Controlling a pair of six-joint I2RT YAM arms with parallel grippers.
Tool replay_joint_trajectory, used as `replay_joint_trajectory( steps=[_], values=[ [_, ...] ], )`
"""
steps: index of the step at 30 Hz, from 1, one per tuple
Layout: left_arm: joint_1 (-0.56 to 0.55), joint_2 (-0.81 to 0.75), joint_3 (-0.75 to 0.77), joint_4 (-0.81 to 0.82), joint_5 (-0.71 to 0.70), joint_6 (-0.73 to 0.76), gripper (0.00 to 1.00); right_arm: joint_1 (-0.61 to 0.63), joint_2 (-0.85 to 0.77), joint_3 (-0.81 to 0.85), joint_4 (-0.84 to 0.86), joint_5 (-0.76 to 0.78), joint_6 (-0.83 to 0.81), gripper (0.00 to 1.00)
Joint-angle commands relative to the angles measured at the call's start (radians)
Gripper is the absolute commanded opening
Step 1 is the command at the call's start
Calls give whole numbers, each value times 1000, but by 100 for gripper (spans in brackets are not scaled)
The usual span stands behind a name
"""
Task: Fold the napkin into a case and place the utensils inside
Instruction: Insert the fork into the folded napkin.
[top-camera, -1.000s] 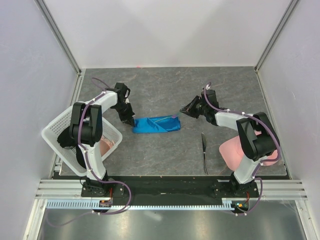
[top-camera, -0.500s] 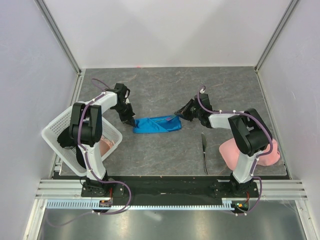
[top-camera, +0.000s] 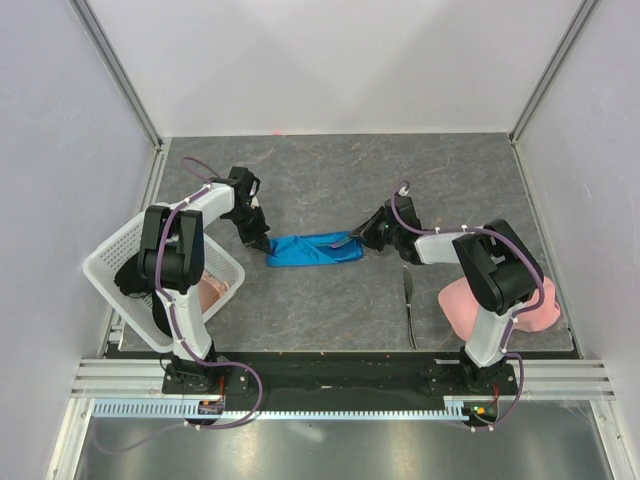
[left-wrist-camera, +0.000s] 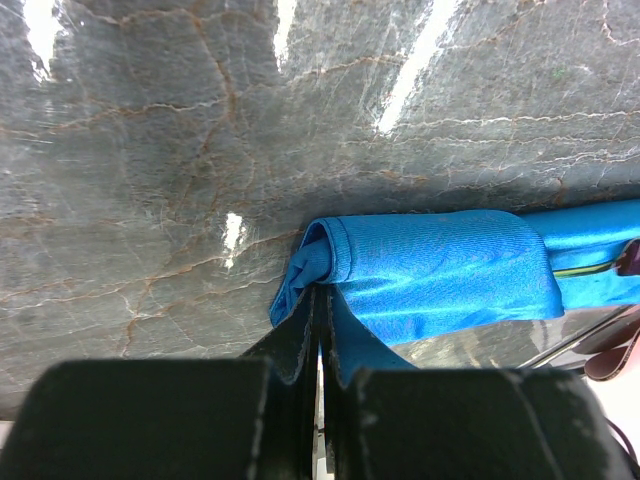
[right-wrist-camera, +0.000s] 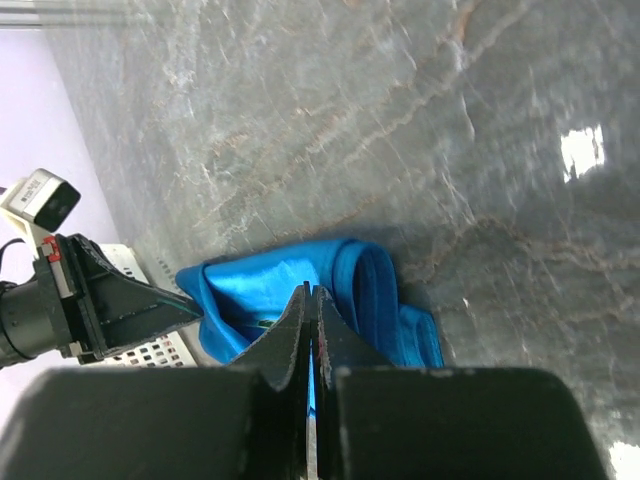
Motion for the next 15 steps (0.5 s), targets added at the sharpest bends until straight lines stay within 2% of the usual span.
replay_joint_trajectory(
  steps=[1,15],
  values=[
    [-5,-19,-24,14,1,10,2,24,-67,-19,2,27,9,0],
    [-5,-30,-25,14,1,10,2,38,-121,-60,-73,15,-47,0]
  ],
)
